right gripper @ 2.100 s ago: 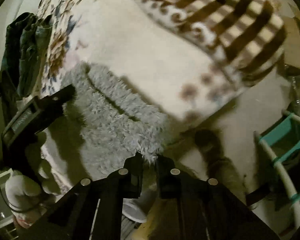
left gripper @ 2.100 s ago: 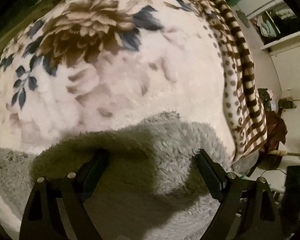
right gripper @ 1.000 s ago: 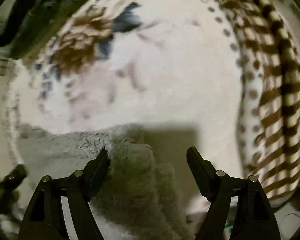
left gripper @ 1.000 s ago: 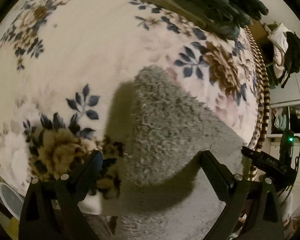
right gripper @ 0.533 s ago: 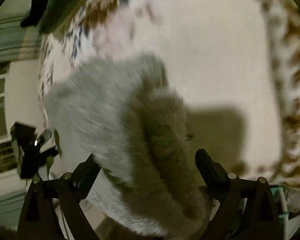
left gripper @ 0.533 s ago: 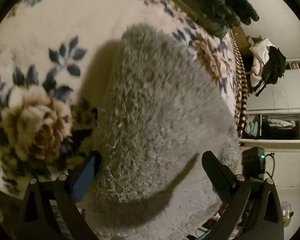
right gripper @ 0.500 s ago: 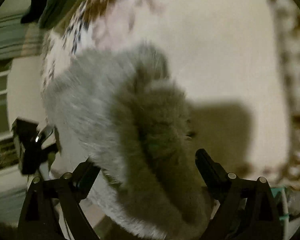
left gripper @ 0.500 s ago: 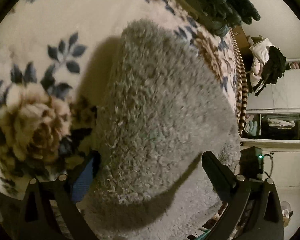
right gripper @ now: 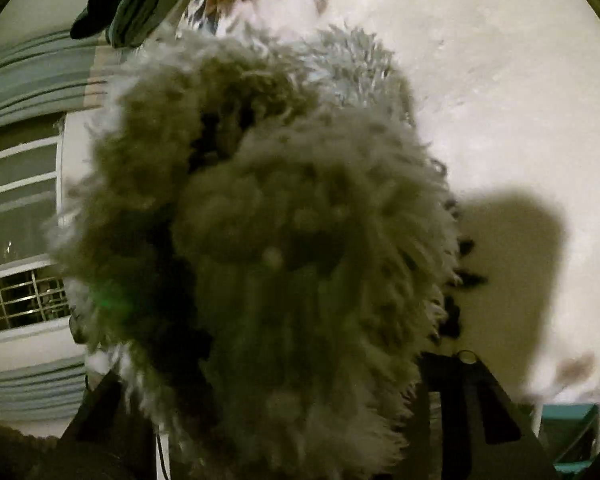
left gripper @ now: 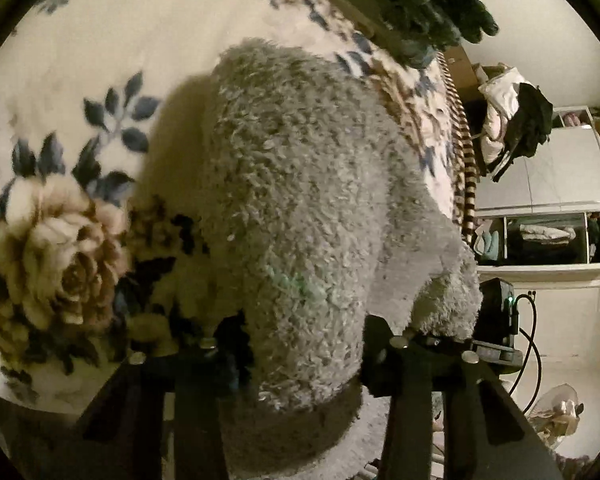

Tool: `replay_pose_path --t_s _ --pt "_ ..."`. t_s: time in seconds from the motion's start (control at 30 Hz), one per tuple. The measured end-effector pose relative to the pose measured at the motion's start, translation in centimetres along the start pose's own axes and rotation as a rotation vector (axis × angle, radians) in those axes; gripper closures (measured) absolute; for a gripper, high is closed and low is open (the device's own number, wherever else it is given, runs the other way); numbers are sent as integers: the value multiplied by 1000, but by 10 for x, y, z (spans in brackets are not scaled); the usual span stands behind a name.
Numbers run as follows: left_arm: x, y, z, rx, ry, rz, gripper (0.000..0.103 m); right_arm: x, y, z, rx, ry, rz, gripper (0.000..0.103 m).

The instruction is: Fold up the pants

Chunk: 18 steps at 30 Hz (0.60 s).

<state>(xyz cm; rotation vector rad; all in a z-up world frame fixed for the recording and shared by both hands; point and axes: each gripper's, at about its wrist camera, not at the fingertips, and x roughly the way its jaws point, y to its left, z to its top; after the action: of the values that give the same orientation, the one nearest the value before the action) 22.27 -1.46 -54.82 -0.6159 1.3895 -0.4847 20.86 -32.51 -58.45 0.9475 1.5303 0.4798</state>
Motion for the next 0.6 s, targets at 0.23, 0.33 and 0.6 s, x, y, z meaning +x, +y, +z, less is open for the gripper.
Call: replay_pose_path --t_s 0.23,0.33,0.6 --pt "-39 -33 5 16 -29 7 67 -18 46 -8 -37 -18 14 63" --pt "-66 -59 18 30 -52 11 67 -42 82 0 -63 -34 24 63" --pt "-136 -148 109 127 -114 14 67 -117 198 58 -134 -119 1 63"
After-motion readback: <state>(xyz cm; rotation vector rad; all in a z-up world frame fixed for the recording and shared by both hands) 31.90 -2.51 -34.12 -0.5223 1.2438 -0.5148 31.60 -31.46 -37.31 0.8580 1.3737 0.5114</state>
